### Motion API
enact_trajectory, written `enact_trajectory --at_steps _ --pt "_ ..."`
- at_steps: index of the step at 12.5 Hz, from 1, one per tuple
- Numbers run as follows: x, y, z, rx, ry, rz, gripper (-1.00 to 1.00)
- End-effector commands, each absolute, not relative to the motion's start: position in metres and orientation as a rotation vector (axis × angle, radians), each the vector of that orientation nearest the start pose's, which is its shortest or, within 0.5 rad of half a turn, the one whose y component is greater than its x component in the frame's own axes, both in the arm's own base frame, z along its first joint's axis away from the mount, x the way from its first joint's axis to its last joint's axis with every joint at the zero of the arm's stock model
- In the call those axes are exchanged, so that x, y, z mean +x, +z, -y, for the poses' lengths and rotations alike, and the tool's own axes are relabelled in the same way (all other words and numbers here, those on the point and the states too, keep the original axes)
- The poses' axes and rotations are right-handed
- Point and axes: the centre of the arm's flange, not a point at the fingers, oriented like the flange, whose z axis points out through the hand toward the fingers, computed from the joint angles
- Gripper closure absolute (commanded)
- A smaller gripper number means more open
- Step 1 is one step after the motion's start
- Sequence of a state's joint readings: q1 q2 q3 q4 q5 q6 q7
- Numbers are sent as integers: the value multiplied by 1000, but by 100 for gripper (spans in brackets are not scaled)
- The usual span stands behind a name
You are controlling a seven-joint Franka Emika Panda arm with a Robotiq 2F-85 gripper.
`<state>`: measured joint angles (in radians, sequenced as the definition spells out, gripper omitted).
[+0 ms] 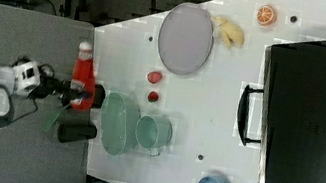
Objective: Pick ketchup from strainer and place it on the table
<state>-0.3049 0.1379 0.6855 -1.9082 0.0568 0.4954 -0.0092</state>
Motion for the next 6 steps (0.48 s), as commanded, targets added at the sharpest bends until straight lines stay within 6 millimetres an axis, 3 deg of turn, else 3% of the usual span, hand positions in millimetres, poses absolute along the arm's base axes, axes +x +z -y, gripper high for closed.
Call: enact_trajectory --at_steps 1,4,6 --pt "584 455 -104 -2921 -13 -714 -21" --pt "590 444 -32 -2896 3 -887 -21" --pt "582 422 2 -2893 60 -962 -21"
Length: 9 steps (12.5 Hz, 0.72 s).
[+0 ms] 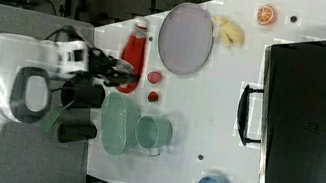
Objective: Pick ketchup from strainer and place it on the table
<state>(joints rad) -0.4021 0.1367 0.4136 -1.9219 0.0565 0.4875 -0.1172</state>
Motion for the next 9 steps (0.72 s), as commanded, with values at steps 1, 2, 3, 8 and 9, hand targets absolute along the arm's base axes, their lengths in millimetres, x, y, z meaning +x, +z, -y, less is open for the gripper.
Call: enact_trajectory --at_steps 1,2,3,8,9 --pt "577 410 14 -2891 93 -995 -21" --pt "570 396 24 -2890 132 -1023 -21" --pt "563 382 29 -2889 169 -1043 -21" --pt "525 299 32 -2890 271 -1073 -21" --pt "520 281 31 -2891 245 -1070 -21"
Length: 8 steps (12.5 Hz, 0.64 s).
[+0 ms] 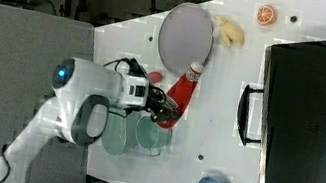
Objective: Pick ketchup from strainer and place it on the table
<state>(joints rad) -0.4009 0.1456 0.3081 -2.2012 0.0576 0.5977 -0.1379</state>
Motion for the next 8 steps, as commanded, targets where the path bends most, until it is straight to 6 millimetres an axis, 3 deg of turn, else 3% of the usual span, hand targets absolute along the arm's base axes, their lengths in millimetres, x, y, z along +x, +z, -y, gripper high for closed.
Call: enact_trajectory --at_steps 1,4,6,8 --pt "516 264 32 -2891 231 -1068 -21" --pt "511 221 33 -2901 243 -1043 -27" --pt "512 204 33 -2891 240 -1042 -68" --pt "513 207 32 -2894 248 -1039 -100"
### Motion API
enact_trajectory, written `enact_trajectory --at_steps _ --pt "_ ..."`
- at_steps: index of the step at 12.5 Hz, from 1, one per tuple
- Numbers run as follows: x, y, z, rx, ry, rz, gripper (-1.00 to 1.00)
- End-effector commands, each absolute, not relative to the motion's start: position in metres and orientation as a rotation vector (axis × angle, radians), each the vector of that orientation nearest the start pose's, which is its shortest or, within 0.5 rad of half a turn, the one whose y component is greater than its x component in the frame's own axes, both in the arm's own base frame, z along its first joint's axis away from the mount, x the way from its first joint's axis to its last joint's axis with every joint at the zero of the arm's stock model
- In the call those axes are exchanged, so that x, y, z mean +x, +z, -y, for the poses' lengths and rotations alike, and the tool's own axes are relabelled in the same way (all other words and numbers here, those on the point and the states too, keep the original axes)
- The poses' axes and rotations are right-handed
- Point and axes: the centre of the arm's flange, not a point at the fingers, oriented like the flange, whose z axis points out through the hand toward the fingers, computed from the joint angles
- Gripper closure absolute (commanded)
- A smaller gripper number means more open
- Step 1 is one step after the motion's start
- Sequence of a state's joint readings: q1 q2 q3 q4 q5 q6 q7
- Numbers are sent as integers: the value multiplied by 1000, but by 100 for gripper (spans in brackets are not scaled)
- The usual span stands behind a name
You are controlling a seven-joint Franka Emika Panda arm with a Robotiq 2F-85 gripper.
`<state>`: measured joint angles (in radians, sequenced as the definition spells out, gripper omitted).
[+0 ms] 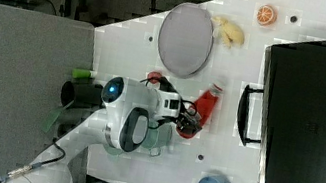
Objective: Pick ketchup from strainer and place it on the table
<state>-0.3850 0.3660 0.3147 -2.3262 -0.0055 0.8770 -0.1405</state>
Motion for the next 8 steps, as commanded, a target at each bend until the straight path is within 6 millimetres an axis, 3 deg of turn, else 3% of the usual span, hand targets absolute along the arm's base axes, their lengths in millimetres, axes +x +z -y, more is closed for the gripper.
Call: enact_trajectory --at_steps 1,4,8 --pt "516 216 32 -2897 228 -1037 -100" --pt "540 279 35 -2904 75 -1033 -100" --pt "569 395 41 -2879 -27 -1123 -100"
